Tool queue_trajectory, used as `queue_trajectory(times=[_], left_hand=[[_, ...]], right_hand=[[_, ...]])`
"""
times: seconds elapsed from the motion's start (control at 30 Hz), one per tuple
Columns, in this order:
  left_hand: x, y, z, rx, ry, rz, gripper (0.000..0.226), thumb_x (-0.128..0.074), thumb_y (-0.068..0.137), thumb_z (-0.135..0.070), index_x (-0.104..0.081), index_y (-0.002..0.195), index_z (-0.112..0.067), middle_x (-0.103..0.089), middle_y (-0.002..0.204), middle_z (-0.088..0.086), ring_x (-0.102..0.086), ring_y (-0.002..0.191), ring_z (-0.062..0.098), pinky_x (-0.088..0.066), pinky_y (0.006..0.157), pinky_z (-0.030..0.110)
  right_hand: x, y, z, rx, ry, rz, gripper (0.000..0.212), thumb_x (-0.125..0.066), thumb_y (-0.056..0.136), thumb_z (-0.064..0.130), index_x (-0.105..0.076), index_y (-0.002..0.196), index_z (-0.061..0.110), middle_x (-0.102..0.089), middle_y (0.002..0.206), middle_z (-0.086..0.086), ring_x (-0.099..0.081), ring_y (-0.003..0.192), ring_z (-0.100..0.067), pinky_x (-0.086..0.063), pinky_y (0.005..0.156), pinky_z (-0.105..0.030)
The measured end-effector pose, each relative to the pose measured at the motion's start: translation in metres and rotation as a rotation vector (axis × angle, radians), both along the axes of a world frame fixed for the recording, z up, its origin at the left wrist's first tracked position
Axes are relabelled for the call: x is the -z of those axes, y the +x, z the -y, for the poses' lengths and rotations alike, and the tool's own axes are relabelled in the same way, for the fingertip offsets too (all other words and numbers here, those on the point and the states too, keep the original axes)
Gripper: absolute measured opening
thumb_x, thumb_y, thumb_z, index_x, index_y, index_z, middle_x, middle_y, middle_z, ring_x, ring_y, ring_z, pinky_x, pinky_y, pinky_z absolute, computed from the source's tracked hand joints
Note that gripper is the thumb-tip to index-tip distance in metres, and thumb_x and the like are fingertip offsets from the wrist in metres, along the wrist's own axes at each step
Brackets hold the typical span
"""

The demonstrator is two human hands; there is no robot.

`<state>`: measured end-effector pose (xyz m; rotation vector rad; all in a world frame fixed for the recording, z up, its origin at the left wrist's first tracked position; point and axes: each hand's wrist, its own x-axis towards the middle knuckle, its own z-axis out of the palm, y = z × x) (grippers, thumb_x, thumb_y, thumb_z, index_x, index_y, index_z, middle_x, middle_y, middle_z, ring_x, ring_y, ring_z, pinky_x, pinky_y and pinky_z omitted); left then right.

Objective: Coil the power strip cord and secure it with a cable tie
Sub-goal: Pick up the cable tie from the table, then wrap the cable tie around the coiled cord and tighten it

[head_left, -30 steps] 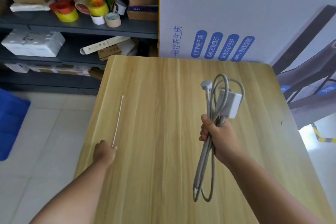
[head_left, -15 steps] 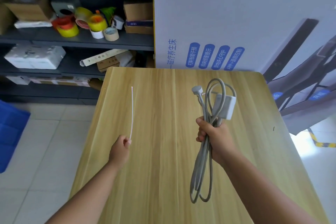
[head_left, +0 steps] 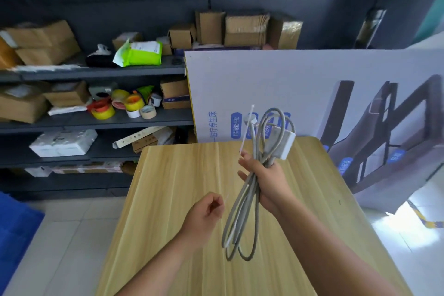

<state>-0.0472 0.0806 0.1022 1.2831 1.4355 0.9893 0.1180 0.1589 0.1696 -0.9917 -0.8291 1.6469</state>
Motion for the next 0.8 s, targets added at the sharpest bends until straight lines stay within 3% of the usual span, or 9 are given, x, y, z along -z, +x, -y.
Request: queue_trajectory(times=[0.1,0.2,0.27,0.37,0.47,0.57,0.67,0.73,0.8], left_hand=[[-0.021,0.009,-0.002,0.044,0.036,-0.004,0.025,-0.057,0.088,-0.012,-0.057,0.071,-0.029,-0.048,0.064,-0.012,-0.043,0.065,0.011,-0.037,0.066,0.025],[-0.038,0.018,-0.001,0.058,0.047,-0.025,0.025,-0.058,0.090,-0.002,-0.059,0.073,-0.021,-0.051,0.063,-0.005,-0.046,0.061,0.010,-0.040,0.064,0.024],[-0.047,0.024,0.000,0.044,0.058,-0.019,0.015,-0.060,0.089,-0.001,-0.061,0.077,-0.010,-0.053,0.066,0.002,-0.049,0.061,0.011,-0.042,0.065,0.025],[-0.055,0.034,0.002,0.018,0.037,-0.018,0.007,-0.063,0.088,-0.002,-0.064,0.083,-0.006,-0.060,0.072,0.003,-0.055,0.067,0.014,-0.047,0.067,0.024],[-0.058,0.045,0.012,-0.150,0.132,-0.171,0.011,-0.068,0.086,-0.016,-0.063,0.081,-0.023,-0.062,0.073,-0.013,-0.055,0.067,0.005,-0.044,0.065,0.016],[-0.080,0.061,0.031,-0.285,0.339,-0.162,0.011,-0.061,0.092,-0.026,-0.061,0.081,-0.024,-0.062,0.073,-0.001,-0.054,0.059,0.007,-0.041,0.056,0.018],[-0.103,0.074,0.038,-0.075,0.278,-0.049,0.021,-0.056,0.092,-0.045,-0.064,0.095,-0.027,-0.069,0.082,-0.007,-0.063,0.074,0.002,-0.047,0.069,0.016],[-0.105,0.075,0.032,0.067,0.185,-0.058,0.041,-0.055,0.082,-0.064,-0.062,0.104,-0.030,-0.072,0.094,-0.007,-0.067,0.088,0.004,-0.050,0.080,0.022],[-0.103,0.073,0.024,0.110,0.160,-0.090,0.053,-0.056,0.073,-0.071,-0.060,0.107,-0.030,-0.073,0.099,-0.006,-0.067,0.093,0.005,-0.049,0.082,0.026]], right_hand=[[-0.016,0.011,0.002,-0.069,0.034,-0.057,0.026,-0.066,0.091,0.015,-0.062,0.117,0.014,-0.071,0.122,-0.005,-0.068,0.111,-0.026,-0.053,0.095,-0.046],[-0.029,0.020,0.008,-0.119,0.067,-0.074,0.021,-0.064,0.092,0.013,-0.067,0.110,0.002,-0.074,0.112,-0.009,-0.071,0.102,-0.031,-0.055,0.091,-0.047],[-0.034,0.022,0.012,-0.103,0.072,-0.061,0.013,-0.063,0.093,0.010,-0.066,0.100,0.000,-0.076,0.094,-0.008,-0.074,0.085,-0.029,-0.058,0.081,-0.043],[-0.041,0.025,0.017,-0.059,0.079,-0.064,0.005,-0.065,0.090,0.007,-0.061,0.091,0.005,-0.064,0.078,-0.009,-0.062,0.061,-0.020,-0.055,0.068,-0.036],[-0.043,0.027,0.021,-0.013,0.100,-0.045,0.007,-0.067,0.088,0.007,-0.061,0.091,0.005,-0.062,0.075,-0.008,-0.058,0.057,-0.016,-0.054,0.066,-0.035],[-0.045,0.029,0.027,0.011,0.144,-0.011,0.011,-0.070,0.087,0.008,-0.064,0.094,0.003,-0.063,0.078,-0.012,-0.060,0.061,-0.019,-0.055,0.069,-0.035],[-0.045,0.026,0.034,0.014,0.177,0.024,0.004,-0.071,0.085,0.010,-0.067,0.086,0.008,-0.061,0.072,-0.012,-0.060,0.068,-0.025,-0.053,0.067,-0.037],[-0.046,0.022,0.037,0.034,0.183,0.061,0.005,-0.074,0.083,0.015,-0.070,0.079,0.015,-0.062,0.067,-0.007,-0.061,0.069,-0.024,-0.051,0.067,-0.039],[-0.046,0.018,0.040,0.071,0.205,0.122,0.006,-0.074,0.083,0.016,-0.071,0.077,0.017,-0.065,0.065,0.000,-0.063,0.067,-0.017,-0.053,0.067,-0.039]])
